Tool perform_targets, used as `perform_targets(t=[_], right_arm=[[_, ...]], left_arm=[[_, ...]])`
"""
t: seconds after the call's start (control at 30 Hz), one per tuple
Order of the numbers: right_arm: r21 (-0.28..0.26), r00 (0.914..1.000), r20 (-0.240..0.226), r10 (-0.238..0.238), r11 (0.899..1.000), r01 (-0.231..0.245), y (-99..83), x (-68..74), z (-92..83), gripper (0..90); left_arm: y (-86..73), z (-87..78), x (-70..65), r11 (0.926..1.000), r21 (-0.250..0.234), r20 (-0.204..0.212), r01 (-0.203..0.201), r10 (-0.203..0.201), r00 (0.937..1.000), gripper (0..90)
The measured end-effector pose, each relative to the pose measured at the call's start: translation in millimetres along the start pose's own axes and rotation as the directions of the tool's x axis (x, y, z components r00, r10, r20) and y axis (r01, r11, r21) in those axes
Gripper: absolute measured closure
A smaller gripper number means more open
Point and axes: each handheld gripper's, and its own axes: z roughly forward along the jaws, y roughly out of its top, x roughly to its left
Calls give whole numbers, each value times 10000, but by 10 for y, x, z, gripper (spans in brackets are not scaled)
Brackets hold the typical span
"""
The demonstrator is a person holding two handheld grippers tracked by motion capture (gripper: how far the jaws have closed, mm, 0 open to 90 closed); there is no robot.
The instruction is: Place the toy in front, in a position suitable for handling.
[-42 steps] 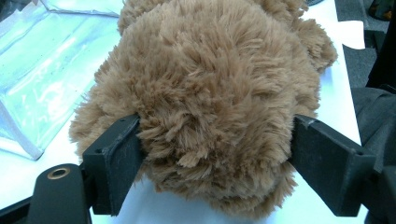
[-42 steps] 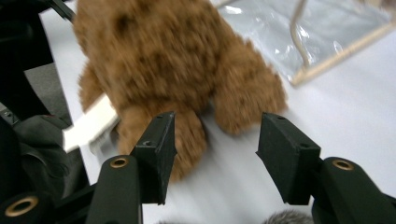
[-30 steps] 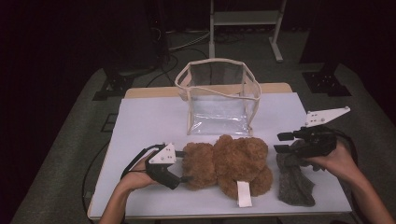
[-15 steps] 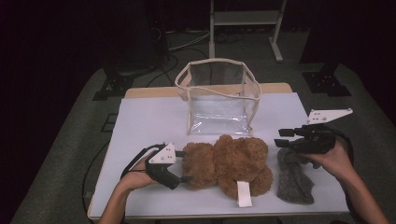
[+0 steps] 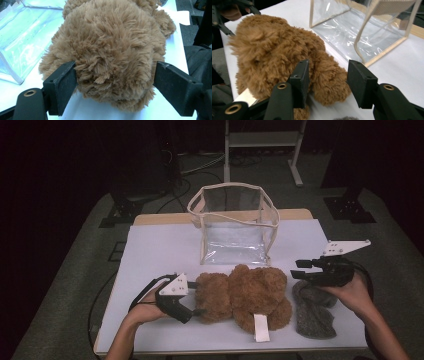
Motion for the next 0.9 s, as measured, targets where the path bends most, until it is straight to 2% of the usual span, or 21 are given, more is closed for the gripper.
perform_targets(t=[0.07, 0.13, 0.33, 0.43, 0.63, 0.9], right_arm=[[10, 10000, 18, 26, 10000, -26, 31, -14, -4, 508], [-122, 9998, -169, 50, 9999, -52, 52, -25, -1, 482], [-183, 9995, -301, -105, 9998, 99, 147, -50, 55, 447], [-303, 9987, -481, -177, 9994, 163, 222, -70, 94, 424], [-337, 9954, -800, -536, 9981, 511, 466, -85, 153, 396], [-238, 9848, -1121, -1329, 9911, 1311, 910, -51, 319, 368]], left_arm=[[0, -2, 0, 10000, -59, 11, 78, -77, 10000, 182], [-2, -5, 4, 9999, -95, -6, 78, -78, 10000, 179], [-4, -37, 26, 9999, -127, -97, -26, 25, 10000, 177], [-14, -55, 34, 9997, -216, -158, 88, -92, 9998, 168], [-40, -96, 45, 9995, -294, -324, 126, -135, 9994, 145], [-73, -163, 76, 9990, -362, -525, 271, -290, 9982, 107]])
